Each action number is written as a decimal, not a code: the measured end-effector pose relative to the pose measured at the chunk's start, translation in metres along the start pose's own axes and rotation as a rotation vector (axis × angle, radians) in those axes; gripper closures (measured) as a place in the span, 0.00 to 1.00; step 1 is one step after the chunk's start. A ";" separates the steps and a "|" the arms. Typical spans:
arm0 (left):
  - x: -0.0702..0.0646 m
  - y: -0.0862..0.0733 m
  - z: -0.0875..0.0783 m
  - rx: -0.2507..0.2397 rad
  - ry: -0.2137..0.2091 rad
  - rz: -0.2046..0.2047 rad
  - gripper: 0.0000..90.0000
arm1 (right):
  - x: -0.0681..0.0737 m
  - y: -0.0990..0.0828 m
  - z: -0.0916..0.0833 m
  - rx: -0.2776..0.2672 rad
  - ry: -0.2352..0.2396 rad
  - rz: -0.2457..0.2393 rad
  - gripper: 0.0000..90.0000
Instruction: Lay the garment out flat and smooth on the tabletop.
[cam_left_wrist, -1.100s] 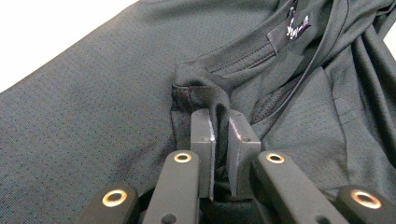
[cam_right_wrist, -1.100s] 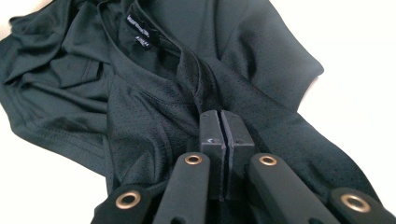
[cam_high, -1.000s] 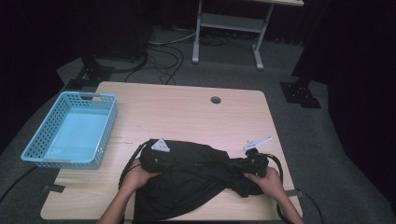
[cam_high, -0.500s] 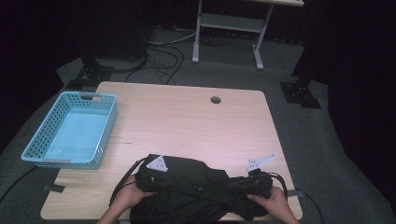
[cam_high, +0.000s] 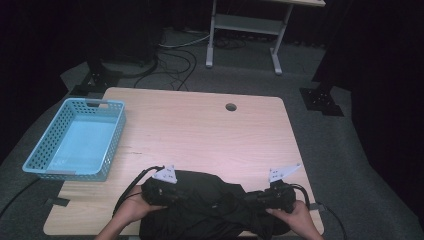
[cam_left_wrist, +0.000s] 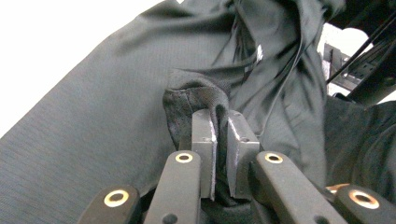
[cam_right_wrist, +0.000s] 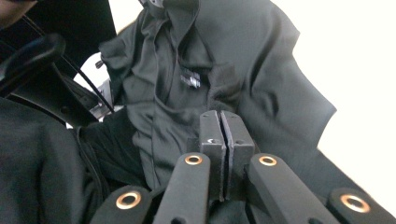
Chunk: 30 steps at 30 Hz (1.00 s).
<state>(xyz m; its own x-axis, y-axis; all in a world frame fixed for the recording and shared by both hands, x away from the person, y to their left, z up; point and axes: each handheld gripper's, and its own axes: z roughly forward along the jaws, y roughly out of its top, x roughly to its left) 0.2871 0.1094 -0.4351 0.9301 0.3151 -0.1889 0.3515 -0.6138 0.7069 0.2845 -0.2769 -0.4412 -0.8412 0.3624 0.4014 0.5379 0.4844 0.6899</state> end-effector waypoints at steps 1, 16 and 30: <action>0.001 0.005 -0.004 -0.013 -0.006 0.003 0.93 | 0.001 0.008 -0.006 -0.023 0.006 -0.007 0.99; 0.115 0.144 -0.052 -0.161 0.326 0.070 0.96 | -0.086 0.148 -0.056 -0.138 -0.131 -0.046 1.00; 0.163 0.138 0.005 -0.096 0.408 -0.057 0.20 | -0.164 0.193 -0.018 -0.044 -0.308 0.033 0.67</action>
<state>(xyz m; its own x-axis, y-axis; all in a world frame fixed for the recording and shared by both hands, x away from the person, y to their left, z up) 0.4883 0.0722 -0.3715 0.7839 0.6194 0.0426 0.3714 -0.5229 0.7672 0.5256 -0.2574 -0.3628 -0.7635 0.6045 0.2273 0.5558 0.4357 0.7080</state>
